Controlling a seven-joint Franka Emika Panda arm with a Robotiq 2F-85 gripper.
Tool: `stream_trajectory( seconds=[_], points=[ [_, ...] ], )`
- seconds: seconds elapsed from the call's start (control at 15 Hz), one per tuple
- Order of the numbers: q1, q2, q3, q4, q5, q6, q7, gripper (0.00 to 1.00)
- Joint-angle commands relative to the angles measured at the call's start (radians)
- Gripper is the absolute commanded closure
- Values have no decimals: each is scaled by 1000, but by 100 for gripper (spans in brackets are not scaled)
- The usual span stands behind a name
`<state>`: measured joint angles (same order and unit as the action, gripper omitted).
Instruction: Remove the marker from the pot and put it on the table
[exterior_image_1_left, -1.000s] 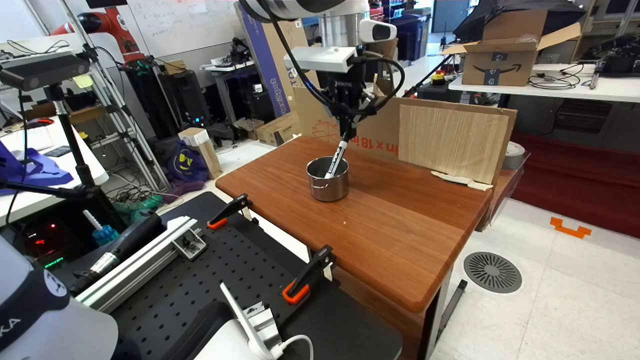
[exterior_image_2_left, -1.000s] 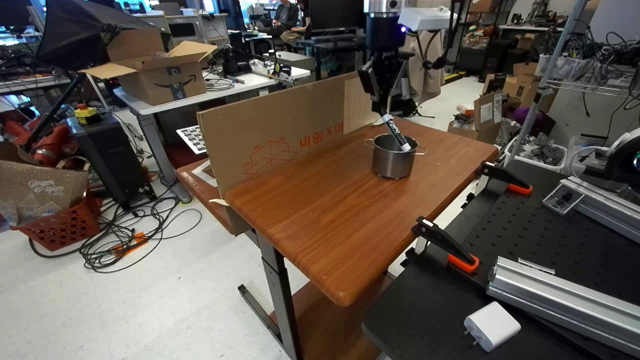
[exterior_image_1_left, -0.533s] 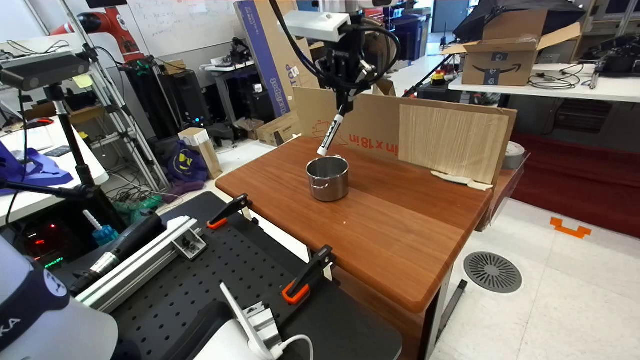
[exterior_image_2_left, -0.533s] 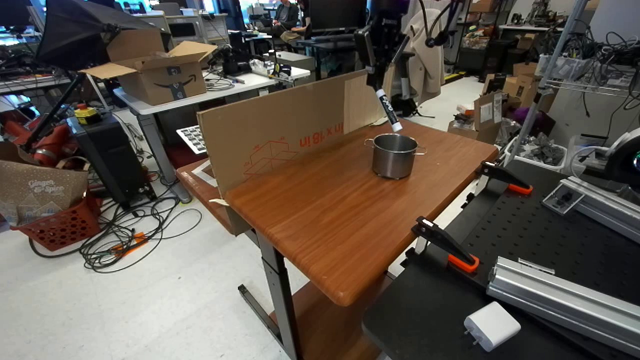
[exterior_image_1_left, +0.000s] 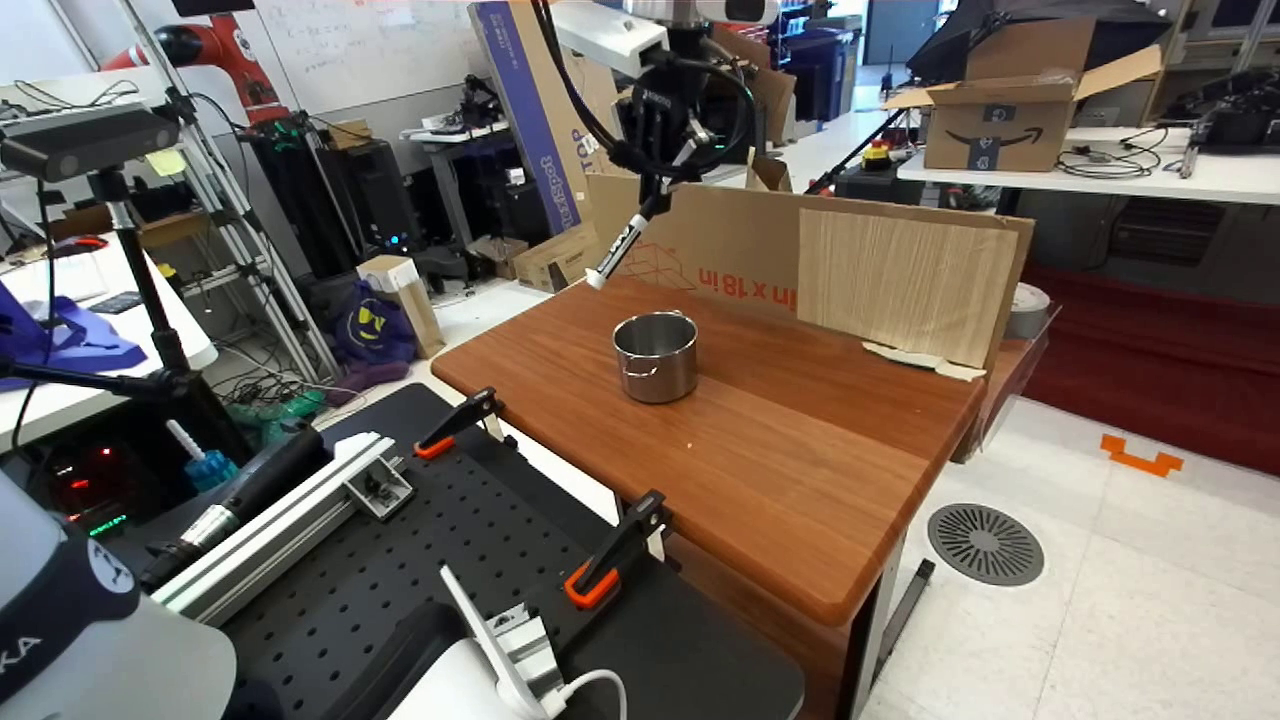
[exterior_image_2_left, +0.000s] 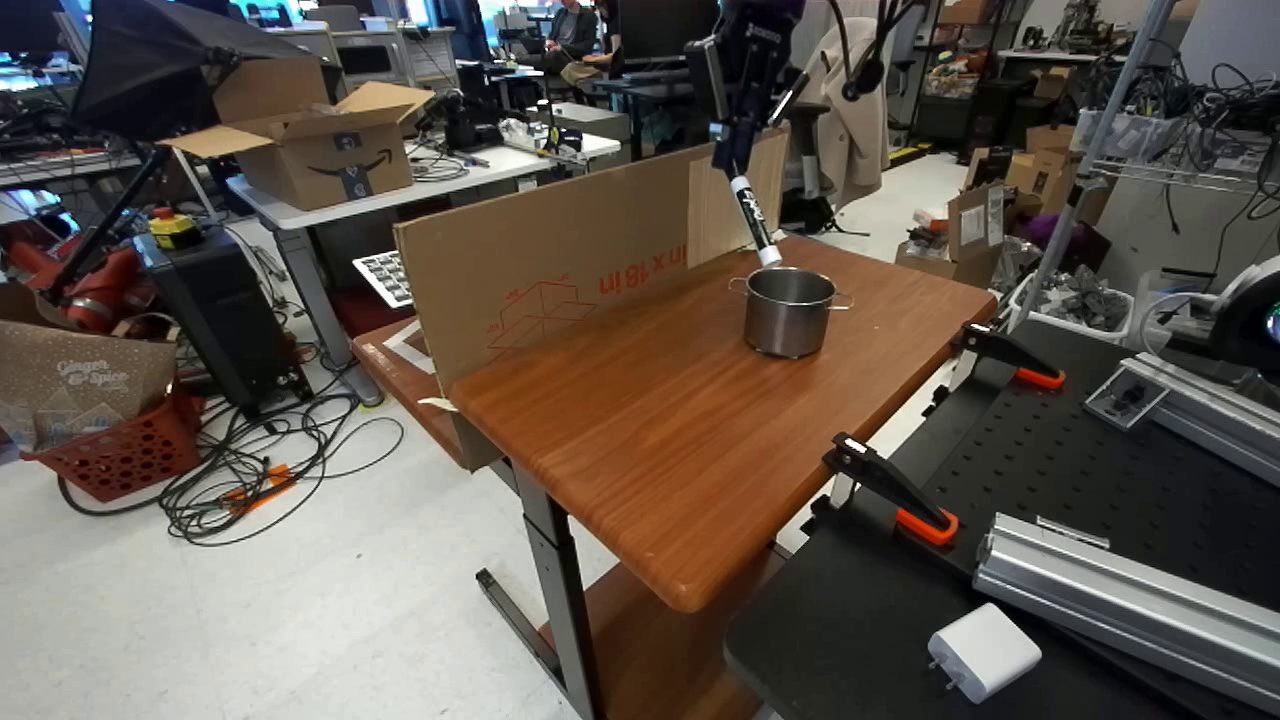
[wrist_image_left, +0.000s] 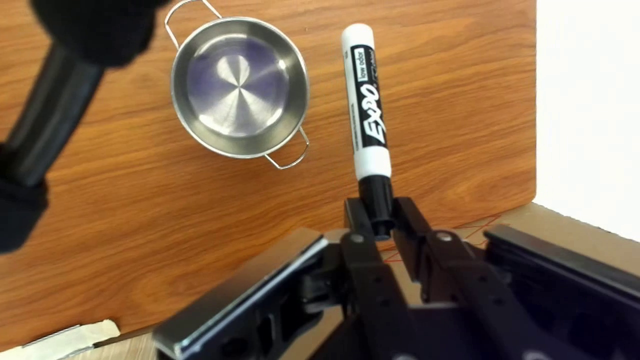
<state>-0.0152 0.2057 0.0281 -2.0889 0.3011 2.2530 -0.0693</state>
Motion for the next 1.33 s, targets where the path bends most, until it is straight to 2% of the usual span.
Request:
stream_trajectory(
  seconds=[0.0,0.47,1.27],
  points=[
    [2,58,12,85,20,-72,32,95],
    [27,183,35,223,3,-101,101,95],
    [88,345,40,308,-50,-97,160,95]
  ],
)
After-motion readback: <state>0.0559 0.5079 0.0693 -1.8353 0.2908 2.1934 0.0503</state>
